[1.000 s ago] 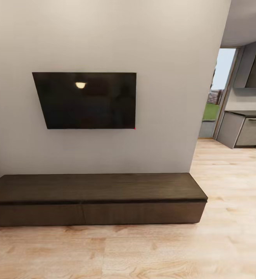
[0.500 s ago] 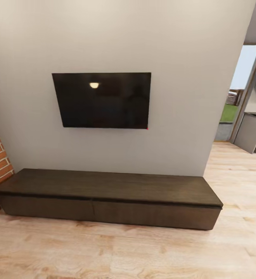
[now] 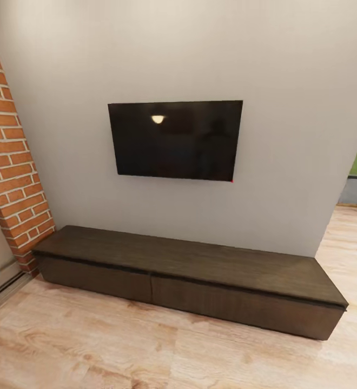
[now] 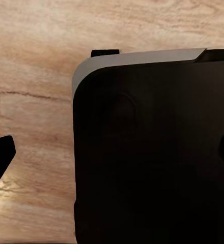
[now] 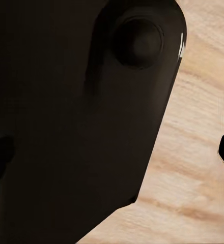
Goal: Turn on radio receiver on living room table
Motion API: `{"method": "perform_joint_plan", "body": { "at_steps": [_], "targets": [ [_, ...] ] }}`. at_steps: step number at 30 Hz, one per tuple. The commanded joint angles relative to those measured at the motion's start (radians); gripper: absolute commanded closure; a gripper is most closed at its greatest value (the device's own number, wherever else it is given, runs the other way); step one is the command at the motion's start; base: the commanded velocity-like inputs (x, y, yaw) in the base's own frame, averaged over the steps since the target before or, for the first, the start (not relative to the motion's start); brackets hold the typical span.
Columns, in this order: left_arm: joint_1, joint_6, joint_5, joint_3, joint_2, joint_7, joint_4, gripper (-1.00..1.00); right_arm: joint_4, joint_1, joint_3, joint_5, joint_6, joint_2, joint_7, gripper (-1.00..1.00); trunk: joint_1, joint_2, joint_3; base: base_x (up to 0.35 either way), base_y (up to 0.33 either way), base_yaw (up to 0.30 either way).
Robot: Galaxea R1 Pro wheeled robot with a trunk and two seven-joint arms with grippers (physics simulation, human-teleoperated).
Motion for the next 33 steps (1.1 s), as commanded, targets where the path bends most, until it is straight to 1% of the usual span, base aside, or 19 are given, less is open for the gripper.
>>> {"method": "perform_joint_plan", "body": {
  "at_steps": [1, 25, 29, 33],
  "targets": [
    [0.000, 0.000, 0.000, 0.000, 0.000, 0.000, 0.000, -1.00, 0.000, 0.000, 0.000, 0.000, 0.000, 0.000, 0.000, -1.00, 0.000, 0.000, 0.000, 0.000, 0.000, 0.293],
    [0.000, 0.000, 0.000, 0.000, 0.000, 0.000, 0.000, -1.00, 0.000, 0.000, -0.002, -0.003, 0.000, 0.000, 0.000, -1.00, 0.000, 0.000, 0.000, 0.000, 0.000, 0.296],
    [0.000, 0.000, 0.000, 0.000, 0.000, 0.000, 0.000, -1.00, 0.000, 0.000, -0.003, -0.005, -0.025, 0.000, 0.000, -1.00, 0.000, 0.000, 0.000, 0.000, 0.000, 0.300],
    [0.000, 0.000, 0.000, 0.000, 0.000, 0.000, 0.000, -1.00, 0.000, 0.000, 0.001, -0.004, -0.026, 0.000, 0.000, -1.00, 0.000, 0.000, 0.000, 0.000, 0.000, 0.300]
  ]
}}
